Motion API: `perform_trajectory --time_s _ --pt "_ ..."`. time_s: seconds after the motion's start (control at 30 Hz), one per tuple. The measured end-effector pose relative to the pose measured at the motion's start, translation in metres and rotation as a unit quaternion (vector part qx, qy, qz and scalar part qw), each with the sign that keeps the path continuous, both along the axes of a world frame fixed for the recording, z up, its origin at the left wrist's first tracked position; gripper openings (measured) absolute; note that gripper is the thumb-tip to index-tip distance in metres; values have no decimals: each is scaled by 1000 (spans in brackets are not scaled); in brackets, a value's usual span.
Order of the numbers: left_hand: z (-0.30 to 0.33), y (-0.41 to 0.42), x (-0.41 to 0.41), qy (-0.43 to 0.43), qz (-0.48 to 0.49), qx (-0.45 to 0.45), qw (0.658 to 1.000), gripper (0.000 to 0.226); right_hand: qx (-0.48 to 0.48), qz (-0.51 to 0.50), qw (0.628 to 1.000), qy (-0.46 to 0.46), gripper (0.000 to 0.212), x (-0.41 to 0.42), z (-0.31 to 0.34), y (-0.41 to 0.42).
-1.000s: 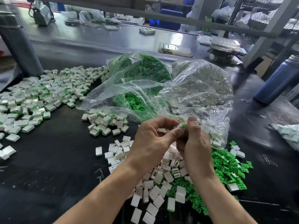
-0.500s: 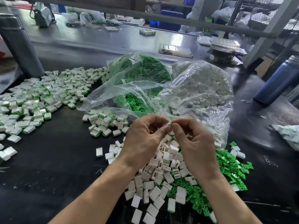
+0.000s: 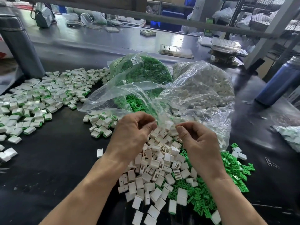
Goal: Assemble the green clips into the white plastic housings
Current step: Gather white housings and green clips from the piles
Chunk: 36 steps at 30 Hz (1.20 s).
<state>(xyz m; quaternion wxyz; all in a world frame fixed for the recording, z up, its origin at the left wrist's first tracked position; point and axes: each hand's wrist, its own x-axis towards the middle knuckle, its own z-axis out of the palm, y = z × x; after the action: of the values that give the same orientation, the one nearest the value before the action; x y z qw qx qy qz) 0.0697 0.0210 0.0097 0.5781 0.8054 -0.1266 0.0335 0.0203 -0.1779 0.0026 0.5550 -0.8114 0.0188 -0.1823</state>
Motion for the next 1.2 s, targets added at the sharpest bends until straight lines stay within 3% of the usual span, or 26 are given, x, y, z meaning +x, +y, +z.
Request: perform_trajectory --time_s 0.13,0.3,0.57,0.73,1.0,1.2 --pt "1 18 10 -12 71 124 990 9 -1 2 1000 14 6 0 0 -4" --pt "3 40 21 -18 175 195 965 3 -51 15 998 38 7 1 2 -7" --pt "3 54 31 14 249 248 936 3 -109 7 991 79 7 1 -1 -19" --pt "-1 56 35 -2 278 270 922 16 -129 -10 987 95 18 3 2 -29" --pt "4 48 30 4 252 264 931 16 -167 -13 975 150 19 2 11 -45" --pt "7 32 16 3 168 238 957 17 -182 26 957 225 10 -1 16 -49"
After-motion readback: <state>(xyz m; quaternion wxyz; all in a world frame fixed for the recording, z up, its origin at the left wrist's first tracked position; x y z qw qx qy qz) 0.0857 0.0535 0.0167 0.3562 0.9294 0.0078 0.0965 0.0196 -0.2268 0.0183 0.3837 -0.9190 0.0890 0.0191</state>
